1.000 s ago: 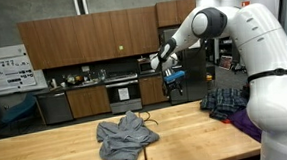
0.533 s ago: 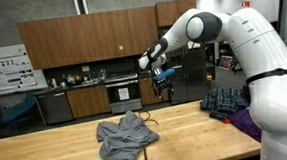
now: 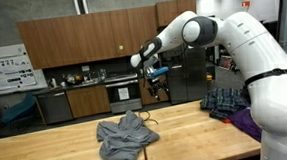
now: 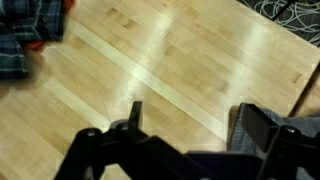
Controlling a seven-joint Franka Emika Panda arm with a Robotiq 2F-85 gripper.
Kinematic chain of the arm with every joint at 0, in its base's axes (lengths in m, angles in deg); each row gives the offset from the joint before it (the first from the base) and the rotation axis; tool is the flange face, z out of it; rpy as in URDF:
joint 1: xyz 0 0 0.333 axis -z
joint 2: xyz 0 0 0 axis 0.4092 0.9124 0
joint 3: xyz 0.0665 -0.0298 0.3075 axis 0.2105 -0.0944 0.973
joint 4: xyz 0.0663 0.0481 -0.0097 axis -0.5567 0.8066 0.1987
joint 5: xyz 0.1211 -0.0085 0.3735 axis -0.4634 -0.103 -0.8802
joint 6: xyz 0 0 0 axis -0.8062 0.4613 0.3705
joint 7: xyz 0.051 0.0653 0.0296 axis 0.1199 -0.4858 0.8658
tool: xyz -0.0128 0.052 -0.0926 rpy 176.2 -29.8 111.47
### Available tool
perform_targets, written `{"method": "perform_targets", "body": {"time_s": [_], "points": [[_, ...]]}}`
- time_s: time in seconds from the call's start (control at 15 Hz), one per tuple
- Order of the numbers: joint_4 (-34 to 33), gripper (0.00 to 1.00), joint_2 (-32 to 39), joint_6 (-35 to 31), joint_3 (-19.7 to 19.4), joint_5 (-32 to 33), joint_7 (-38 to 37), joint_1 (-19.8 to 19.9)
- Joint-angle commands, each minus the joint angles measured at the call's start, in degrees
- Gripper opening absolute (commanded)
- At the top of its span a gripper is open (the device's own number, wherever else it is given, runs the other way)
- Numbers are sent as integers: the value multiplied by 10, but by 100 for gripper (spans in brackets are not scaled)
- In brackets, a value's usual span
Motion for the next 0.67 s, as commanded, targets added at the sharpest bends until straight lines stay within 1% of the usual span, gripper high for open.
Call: {"method": "perform_targets", "body": {"time_s": [0.0,0.13,0.6], "points": [[-11,100,4,21,1,0,7,-2],[-25,100,8,43,2,0,16,-2],[-28,100,10,47,2,0,20,-1]]}}
